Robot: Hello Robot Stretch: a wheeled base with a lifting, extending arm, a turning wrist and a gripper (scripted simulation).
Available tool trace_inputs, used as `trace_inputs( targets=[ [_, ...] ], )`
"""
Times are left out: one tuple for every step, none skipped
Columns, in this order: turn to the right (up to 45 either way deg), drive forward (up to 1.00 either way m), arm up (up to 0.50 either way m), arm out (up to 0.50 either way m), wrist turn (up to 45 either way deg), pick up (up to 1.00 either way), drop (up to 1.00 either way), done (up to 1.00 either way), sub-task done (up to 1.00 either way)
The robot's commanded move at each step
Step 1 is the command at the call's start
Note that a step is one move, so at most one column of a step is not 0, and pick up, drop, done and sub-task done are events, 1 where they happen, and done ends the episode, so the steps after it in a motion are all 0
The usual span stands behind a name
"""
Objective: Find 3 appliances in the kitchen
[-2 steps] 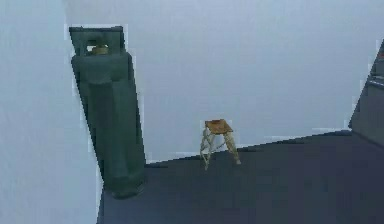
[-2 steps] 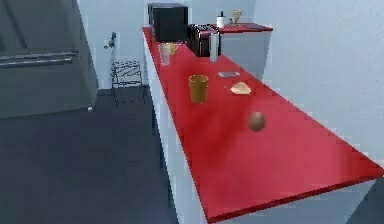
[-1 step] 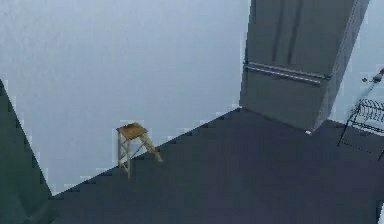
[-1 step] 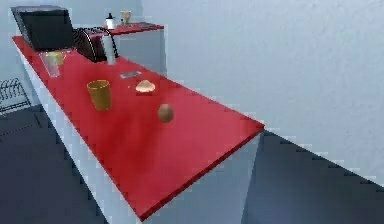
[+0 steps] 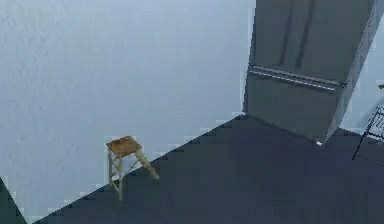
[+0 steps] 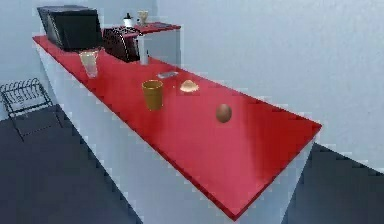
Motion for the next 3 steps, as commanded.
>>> trace_inputs(
  targets=[
    [45.0,0.00,0.00,0.00,0.0,0.00,0.00,0.00,0.00],
    [0.0,1.00,0.00,0.00,0.0,0.00,0.00,0.00,0.00],
    [3.0,0.00,0.00,0.00,0.0,0.00,0.00,0.00,0.00]
  ],
)
